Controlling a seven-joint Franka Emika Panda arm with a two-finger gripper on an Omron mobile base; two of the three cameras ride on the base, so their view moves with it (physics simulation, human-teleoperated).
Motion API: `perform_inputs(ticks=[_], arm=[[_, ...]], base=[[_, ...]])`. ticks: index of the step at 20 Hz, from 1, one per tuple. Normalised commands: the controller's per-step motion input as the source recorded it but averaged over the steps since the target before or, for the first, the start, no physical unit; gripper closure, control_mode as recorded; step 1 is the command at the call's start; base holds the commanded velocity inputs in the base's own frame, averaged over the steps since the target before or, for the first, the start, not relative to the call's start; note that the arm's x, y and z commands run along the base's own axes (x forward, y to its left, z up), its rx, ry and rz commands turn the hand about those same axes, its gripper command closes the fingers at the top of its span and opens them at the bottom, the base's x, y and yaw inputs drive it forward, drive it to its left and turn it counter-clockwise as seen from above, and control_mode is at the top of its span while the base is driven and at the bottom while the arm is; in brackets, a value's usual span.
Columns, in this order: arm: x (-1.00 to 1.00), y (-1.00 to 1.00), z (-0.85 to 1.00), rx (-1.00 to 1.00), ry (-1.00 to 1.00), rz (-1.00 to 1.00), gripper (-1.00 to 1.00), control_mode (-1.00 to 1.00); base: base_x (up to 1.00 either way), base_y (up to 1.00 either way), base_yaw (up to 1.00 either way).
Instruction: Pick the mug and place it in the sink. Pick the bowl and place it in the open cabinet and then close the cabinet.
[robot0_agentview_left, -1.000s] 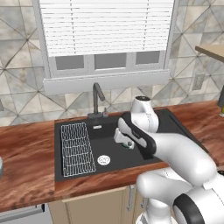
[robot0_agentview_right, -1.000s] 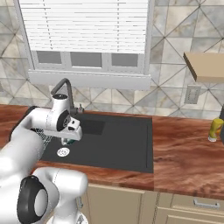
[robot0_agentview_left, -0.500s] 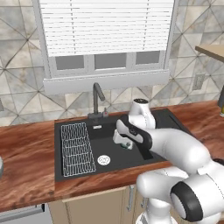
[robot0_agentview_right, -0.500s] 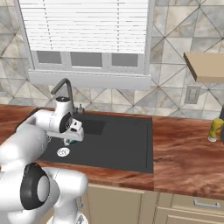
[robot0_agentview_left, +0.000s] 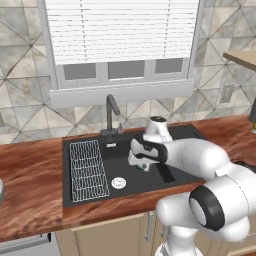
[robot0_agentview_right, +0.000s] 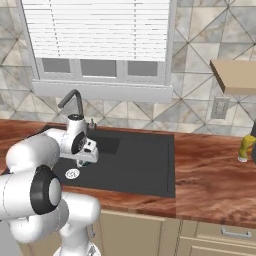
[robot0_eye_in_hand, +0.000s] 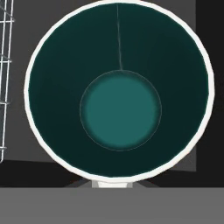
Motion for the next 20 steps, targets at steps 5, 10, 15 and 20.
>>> perform_inputs(ticks=[5,10,15,20], arm=[[0.19,0.00,-0.25,0.00,0.00,0.00,1.00,-1.00],[0.20,0.00,-0.20,0.00,0.00,0.00,1.00,-1.00],[0.20,0.00,-0.22,0.00,0.00,0.00,1.00,-1.00],[0.28,0.11,-0.26,0.00,0.00,0.00,1.00,-1.00]], base=[[0.00,0.00,0.00],[0.00,0.00,0.00],[0.00,0.00,0.00],[0.00,0.00,0.00]])
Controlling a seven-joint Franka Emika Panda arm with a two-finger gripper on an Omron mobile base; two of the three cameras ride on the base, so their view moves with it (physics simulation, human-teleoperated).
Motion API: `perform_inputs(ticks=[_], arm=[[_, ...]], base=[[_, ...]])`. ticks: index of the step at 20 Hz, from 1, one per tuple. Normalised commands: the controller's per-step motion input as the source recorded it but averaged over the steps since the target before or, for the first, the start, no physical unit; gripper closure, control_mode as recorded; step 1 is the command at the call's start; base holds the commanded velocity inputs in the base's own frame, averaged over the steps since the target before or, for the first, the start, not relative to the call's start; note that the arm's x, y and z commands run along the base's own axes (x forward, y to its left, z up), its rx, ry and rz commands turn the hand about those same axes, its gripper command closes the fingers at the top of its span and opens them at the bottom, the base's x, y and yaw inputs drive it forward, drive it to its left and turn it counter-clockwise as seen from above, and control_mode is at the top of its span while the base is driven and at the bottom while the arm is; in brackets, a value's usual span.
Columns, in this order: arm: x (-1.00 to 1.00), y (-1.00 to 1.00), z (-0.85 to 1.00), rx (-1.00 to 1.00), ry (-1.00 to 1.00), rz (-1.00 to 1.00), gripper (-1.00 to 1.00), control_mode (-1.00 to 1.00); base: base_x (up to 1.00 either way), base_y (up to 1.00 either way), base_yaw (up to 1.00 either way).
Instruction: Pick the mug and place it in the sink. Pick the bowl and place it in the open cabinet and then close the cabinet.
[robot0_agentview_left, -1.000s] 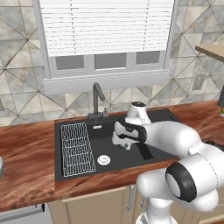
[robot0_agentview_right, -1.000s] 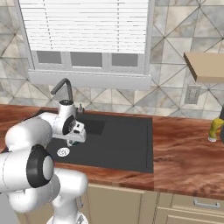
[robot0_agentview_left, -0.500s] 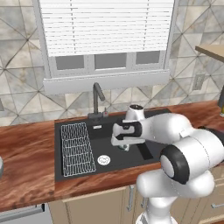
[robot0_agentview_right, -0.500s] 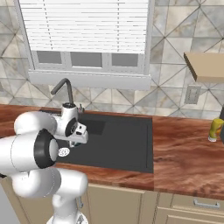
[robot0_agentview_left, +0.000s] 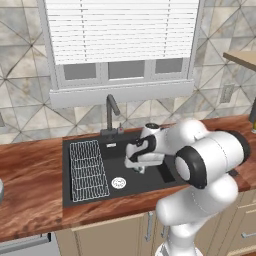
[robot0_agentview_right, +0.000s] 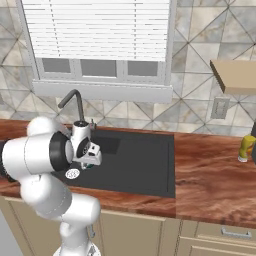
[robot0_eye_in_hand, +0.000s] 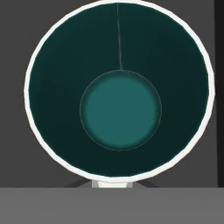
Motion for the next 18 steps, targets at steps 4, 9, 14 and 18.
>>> perform_inputs(ticks=[4,9,14,18], arm=[[0.32,0.10,-0.26,0.00,0.00,0.00,1.00,-1.00],[0.34,0.10,-0.28,0.00,0.00,0.00,1.00,-1.00],[0.34,0.00,-0.29,0.00,0.00,0.00,1.00,-1.00],[0.38,0.04,-0.31,0.00,0.00,0.00,1.00,-1.00]], base=[[0.00,0.00,0.00],[0.00,0.00,0.00],[0.00,0.00,0.00],[0.00,0.00,0.00]])
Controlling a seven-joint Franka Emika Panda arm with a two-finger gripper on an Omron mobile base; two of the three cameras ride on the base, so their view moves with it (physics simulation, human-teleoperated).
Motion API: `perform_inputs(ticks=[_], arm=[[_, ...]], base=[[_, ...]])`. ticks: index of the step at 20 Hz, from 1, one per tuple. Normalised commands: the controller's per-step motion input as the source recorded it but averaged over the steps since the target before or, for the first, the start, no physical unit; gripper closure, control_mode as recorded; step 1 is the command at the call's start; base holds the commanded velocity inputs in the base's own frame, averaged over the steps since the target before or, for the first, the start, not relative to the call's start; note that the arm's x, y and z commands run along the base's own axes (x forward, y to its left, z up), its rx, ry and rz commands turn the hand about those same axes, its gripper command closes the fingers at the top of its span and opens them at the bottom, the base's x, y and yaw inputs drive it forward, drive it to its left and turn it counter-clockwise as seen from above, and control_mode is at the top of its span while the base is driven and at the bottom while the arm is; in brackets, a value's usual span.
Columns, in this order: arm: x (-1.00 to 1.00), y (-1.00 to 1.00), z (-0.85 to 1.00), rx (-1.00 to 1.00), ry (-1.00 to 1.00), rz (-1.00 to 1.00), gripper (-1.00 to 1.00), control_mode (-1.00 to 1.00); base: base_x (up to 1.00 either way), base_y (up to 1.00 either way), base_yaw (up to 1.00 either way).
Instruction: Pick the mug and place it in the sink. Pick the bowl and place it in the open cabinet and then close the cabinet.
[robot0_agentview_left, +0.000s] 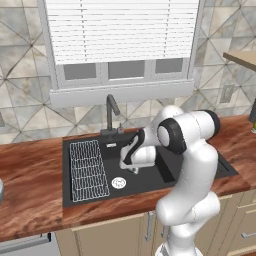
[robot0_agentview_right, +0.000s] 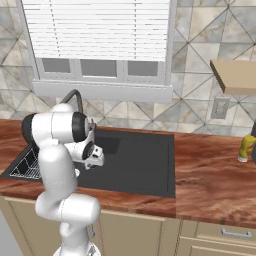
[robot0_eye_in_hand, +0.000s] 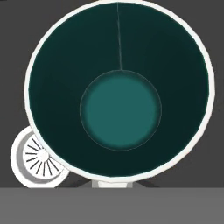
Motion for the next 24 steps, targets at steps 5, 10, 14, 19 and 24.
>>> perform_inputs(ticks=[5,10,14,19,24], arm=[[0.36,0.10,-0.30,0.00,0.00,0.00,1.00,-1.00],[0.31,0.13,-0.32,0.00,0.00,0.00,1.00,-1.00],[0.28,0.20,-0.31,0.00,0.00,0.00,-1.00,-1.00],[0.20,0.09,-0.24,0.00,0.00,0.00,-1.00,-1.00],[0.06,0.02,-0.05,0.00,-0.01,-0.01,-1.00,-1.00]], base=[[0.00,0.00,0.00],[0.00,0.00,0.00],[0.00,0.00,0.00],[0.00,0.00,0.00],[0.00,0.00,0.00]])
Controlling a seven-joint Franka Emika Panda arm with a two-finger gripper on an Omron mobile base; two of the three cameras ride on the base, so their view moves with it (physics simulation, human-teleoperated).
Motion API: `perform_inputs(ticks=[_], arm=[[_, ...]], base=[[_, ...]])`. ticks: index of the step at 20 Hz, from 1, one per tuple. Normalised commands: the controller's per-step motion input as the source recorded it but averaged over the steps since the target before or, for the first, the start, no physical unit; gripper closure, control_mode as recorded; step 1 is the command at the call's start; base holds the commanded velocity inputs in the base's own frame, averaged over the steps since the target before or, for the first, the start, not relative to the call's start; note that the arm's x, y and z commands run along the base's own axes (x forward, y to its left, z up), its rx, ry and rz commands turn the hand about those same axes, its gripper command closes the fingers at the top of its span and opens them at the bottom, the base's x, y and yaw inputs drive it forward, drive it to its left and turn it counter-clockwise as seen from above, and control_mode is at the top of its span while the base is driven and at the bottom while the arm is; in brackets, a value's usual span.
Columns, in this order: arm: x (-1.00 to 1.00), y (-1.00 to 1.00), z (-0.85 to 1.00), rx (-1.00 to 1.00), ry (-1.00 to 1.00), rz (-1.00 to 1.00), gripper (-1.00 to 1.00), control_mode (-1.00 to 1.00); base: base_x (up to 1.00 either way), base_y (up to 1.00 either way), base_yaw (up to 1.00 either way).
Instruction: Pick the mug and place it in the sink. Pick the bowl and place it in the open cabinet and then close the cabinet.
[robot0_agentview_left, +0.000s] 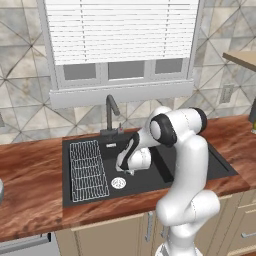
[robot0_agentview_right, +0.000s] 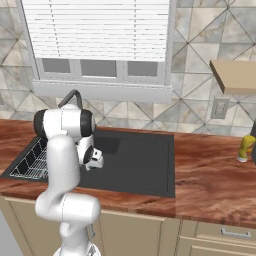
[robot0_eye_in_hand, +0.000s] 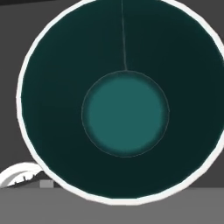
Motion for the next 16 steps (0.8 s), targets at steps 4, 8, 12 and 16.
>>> perform_inputs(ticks=[4,8,12,16], arm=[[-0.13,0.00,0.00,0.00,0.00,-0.13,-1.00,-1.00],[-0.12,0.00,0.03,0.00,0.00,-0.17,-1.00,-1.00],[-0.01,0.03,0.33,-0.03,-0.03,-0.16,-1.00,-1.00],[0.00,0.10,0.59,-0.03,-0.05,-0.11,-1.00,-1.00]], base=[[0.00,0.00,0.00],[0.00,0.00,0.00],[0.00,0.00,0.00],[0.00,0.00,0.00]])
